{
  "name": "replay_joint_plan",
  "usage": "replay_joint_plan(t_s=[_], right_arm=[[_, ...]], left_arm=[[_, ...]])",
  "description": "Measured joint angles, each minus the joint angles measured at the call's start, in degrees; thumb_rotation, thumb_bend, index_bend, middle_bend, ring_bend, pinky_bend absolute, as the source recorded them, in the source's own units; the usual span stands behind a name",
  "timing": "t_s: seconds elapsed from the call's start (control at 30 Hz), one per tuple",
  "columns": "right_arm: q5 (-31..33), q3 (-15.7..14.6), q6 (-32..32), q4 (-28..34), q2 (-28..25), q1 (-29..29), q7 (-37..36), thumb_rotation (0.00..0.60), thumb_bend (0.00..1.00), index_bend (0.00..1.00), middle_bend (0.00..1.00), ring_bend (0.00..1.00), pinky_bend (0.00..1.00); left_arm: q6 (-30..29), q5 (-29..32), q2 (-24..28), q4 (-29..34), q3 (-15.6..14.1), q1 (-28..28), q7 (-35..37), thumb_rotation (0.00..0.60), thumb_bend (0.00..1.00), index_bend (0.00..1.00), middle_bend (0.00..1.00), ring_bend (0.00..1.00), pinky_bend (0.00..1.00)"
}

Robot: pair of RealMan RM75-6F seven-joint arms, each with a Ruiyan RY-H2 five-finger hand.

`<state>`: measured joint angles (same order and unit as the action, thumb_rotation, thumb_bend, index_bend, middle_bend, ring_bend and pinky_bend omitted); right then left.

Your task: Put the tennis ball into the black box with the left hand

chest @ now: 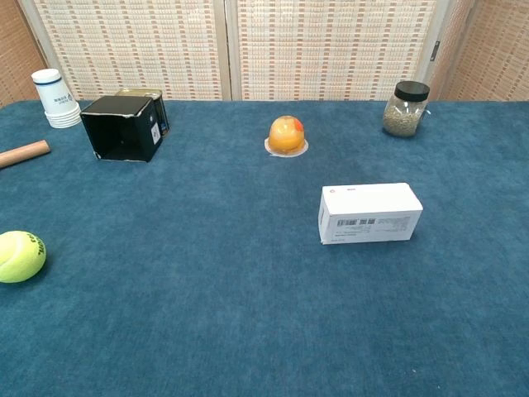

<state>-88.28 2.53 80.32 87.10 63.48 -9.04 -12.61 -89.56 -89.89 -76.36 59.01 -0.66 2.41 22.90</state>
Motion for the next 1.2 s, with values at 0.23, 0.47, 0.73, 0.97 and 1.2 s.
replay_joint_plan(t_s=[0.23, 0.47, 0.73, 0.97, 1.2], right_arm=[[-0.1, -0.2, -0.1, 0.0, 0.0, 0.0, 0.0, 0.534, 0.0, 0.18, 0.05, 0.0, 0.2], [-0.3, -0.2, 0.6, 0.2, 0.0, 0.3, 0.2, 0.534, 0.0, 0.18, 0.05, 0.0, 0.2], [0.1, 0.1, -0.6, 0.3, 0.3, -0.4, 1.6, 0.534, 0.0, 0.18, 0.05, 0.0, 0.2], [-0.1, 0.1, 0.2, -0.3, 0.9, -0.2, 1.4, 0.534, 0.0, 0.18, 0.04, 0.0, 0.2], [-0.1, 0.1, -0.2, -0.4, 0.8, -0.4, 1.1, 0.533, 0.0, 0.18, 0.05, 0.0, 0.2]], left_arm=[[-0.7, -0.1, 0.0, -0.1, 0.0, -0.3, 0.1, 0.6, 0.35, 0.13, 0.06, 0.0, 0.07], [-1.1, -0.5, 0.6, 0.5, 0.3, -0.1, -0.2, 0.6, 0.35, 0.13, 0.06, 0.0, 0.07], [-0.6, -0.6, 0.3, -0.1, 0.2, 0.3, -0.4, 0.6, 0.35, 0.13, 0.06, 0.0, 0.07], [-5.1, -1.4, -1.9, -3.0, 1.5, 0.2, 0.3, 0.468, 0.32, 0.81, 0.78, 0.74, 0.86], [-17.0, -3.3, -7.5, -16.3, 3.8, 0.2, 10.3, 0.105, 0.17, 1.0, 1.0, 1.0, 1.0]])
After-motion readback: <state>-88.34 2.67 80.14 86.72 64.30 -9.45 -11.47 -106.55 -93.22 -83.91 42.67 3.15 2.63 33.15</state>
